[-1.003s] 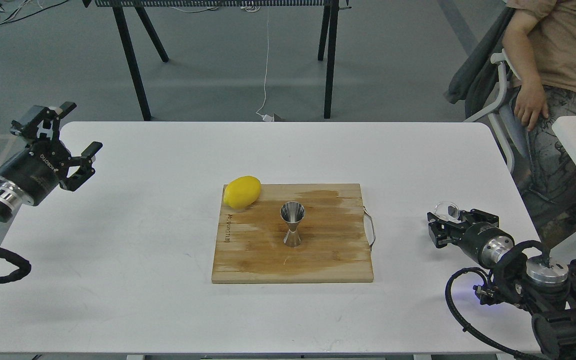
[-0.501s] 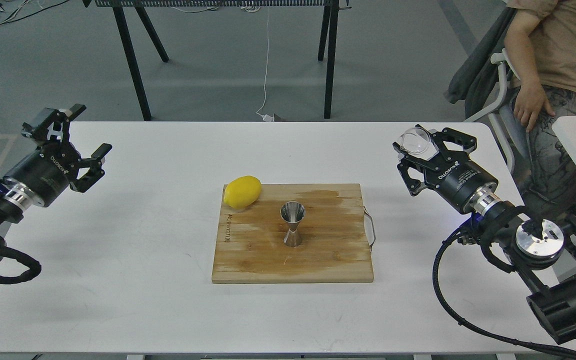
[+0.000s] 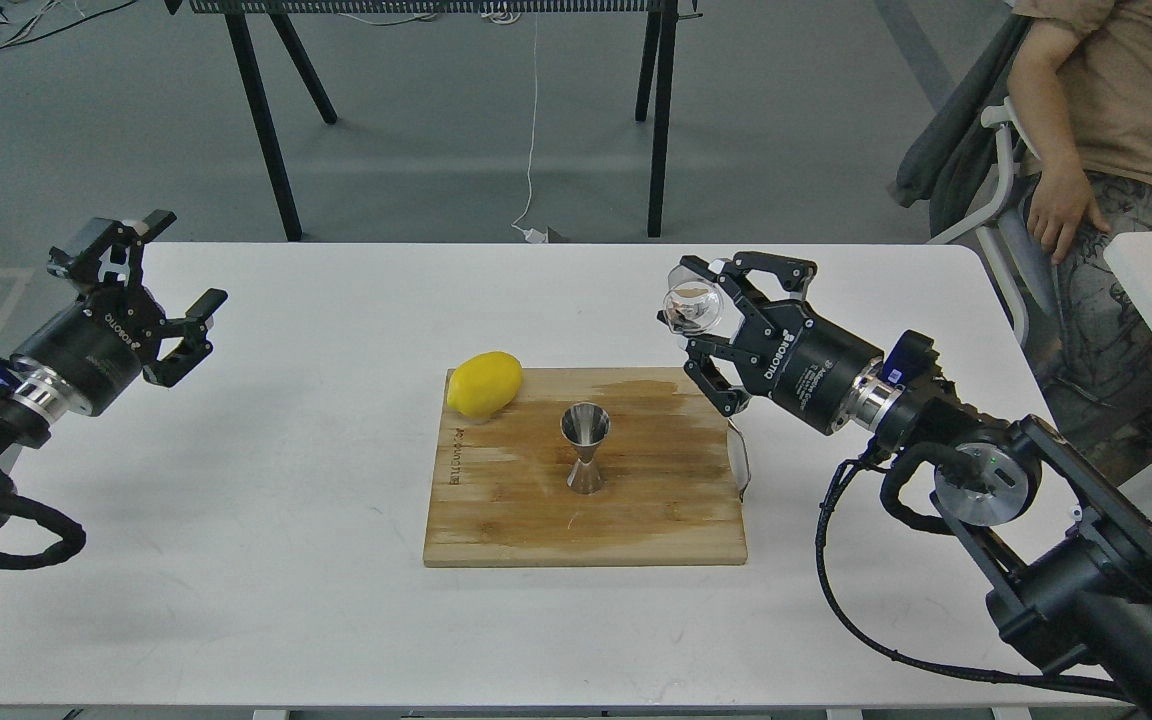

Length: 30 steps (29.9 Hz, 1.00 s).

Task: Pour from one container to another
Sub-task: 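Lift the glass with the right gripper and carry it above the jigger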

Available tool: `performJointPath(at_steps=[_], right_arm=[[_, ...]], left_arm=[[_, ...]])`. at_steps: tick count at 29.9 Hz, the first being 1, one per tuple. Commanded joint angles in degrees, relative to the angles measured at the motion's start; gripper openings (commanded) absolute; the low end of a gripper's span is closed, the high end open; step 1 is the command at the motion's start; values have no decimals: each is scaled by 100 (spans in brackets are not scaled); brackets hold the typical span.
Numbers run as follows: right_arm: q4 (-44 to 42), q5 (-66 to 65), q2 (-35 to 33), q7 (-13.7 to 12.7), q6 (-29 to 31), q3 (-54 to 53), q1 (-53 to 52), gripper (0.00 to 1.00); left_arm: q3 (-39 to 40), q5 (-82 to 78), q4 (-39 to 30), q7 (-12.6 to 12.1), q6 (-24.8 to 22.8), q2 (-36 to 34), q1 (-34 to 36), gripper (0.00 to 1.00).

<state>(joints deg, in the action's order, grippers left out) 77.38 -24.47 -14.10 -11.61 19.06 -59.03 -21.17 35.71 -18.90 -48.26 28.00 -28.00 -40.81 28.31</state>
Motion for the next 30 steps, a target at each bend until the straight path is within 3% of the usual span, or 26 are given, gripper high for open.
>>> performJointPath(at_steps=[1,30], right_arm=[[6,-541,4,114,19,225,-98,41],[-91,-1904,118,387,-7,1148,-555,40]], left_arm=[[-2,0,36,0,0,82,7,98],[-2,0,97,0,0,205,7,98]])
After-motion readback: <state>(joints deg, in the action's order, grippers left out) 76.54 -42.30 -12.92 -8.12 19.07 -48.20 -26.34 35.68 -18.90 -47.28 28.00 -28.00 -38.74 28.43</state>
